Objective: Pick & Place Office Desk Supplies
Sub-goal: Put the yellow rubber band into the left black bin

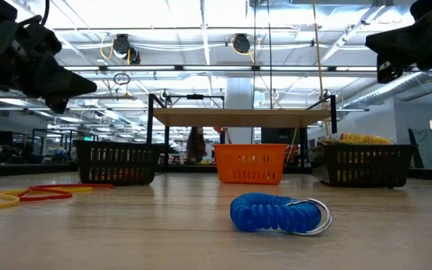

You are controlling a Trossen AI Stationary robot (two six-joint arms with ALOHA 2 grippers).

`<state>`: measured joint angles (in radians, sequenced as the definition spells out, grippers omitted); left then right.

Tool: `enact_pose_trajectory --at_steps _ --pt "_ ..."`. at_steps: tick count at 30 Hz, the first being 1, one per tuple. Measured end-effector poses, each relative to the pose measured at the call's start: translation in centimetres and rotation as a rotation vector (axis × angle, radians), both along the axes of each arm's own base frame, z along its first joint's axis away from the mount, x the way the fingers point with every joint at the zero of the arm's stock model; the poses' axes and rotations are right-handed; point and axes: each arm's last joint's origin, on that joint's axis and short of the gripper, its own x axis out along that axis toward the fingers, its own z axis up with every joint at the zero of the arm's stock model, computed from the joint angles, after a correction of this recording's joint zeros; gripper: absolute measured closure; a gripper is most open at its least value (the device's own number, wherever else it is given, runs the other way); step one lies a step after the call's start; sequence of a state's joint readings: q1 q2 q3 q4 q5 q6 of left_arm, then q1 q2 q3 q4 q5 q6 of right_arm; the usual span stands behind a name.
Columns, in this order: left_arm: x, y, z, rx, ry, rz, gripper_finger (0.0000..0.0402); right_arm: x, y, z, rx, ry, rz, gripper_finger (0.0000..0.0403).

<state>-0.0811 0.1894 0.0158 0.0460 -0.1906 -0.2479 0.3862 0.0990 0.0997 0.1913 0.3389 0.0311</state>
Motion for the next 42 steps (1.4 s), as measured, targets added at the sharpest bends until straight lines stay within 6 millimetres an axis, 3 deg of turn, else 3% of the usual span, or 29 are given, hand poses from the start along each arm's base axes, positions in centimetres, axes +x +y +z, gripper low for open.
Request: enact_pose_trajectory --at_steps 2,6,11,15,19,24,28,36,42 --pt "0.0 0.1 0.0 -0.08 0.01 0.035 0.0383 0.1 0.0 -0.4 -0.004 0.011 -0.001 0.0401" --pt "0.3 -0.5 -0.2 -0.073 0.178 0.004 0.0398 0.1 -0.1 -0.5 0.0 0.015 -0.032 0.0402" --pt "1.9 -2.7 1.6 -0.015 0.333 -0.057 0.04 0.1 -0.1 -0.5 0.019 0.01 -0.054 0.0401" --pt "4.0 -5.8 3.4 0.046 0.487 -0.163 0.04 0.1 -0.1 -0.5 0.019 0.011 -0.053 0.0402" --pt "6.0 -9.6 3.4 0.085 0.662 -0.286 0.0395 0.1 -0.1 -0.5 0.032 0.012 -0.051 0.04" --pt "7.9 -14.2 2.0 0.162 0.807 -0.435 0.0364 0.1 -0.1 -0.6 0.033 0.023 -0.05 0.0402" --pt "9.0 -16.5 0.5 0.208 0.882 -0.477 0.0322 0.1 -0.1 -0.7 0.031 0.032 -0.05 0.04" --pt "10.3 -17.3 -1.5 0.256 0.97 -0.522 0.0229 0.1 -0.1 -1.1 0.04 0.067 -0.048 0.0399" --pt "11.0 -17.1 -2.1 0.254 0.968 -0.526 0.0214 0.1 -0.1 -1.0 0.041 0.064 -0.049 0.0399"
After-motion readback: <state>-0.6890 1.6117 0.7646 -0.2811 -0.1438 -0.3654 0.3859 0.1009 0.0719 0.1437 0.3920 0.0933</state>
